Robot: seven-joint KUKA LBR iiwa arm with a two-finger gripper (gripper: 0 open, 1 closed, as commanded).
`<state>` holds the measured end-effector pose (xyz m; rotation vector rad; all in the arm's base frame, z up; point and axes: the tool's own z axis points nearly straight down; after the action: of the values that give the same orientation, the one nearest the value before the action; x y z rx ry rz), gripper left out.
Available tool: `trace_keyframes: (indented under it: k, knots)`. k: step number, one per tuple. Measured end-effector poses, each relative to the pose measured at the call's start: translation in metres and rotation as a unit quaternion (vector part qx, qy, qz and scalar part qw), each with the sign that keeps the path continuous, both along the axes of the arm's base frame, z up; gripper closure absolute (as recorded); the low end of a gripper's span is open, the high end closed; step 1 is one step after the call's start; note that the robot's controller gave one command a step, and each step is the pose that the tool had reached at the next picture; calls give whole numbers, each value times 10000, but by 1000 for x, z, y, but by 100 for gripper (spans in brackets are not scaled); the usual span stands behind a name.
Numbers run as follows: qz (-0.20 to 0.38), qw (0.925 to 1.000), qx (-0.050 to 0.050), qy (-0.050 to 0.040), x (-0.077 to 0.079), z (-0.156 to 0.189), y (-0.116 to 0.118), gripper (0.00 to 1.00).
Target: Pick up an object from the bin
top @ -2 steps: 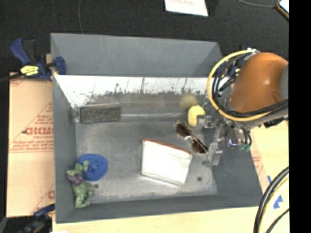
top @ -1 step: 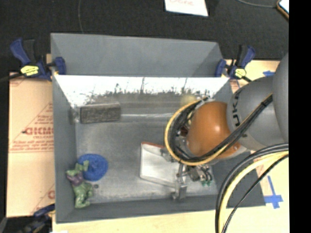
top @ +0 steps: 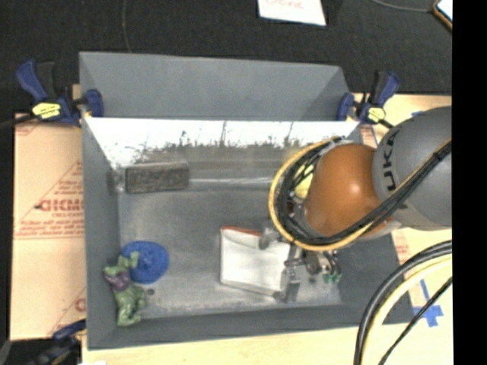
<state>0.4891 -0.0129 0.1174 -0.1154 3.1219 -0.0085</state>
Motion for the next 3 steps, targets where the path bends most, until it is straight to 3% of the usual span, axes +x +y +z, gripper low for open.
trace_keyframes:
  k: [1,2,3]
  knots:
    - [86,9999,23,79,-11,-17,41,0]
    - [-384,9992,16,-51,-12,-46,42,0]
    - [-941,9955,30,38,-15,-46,58,100]
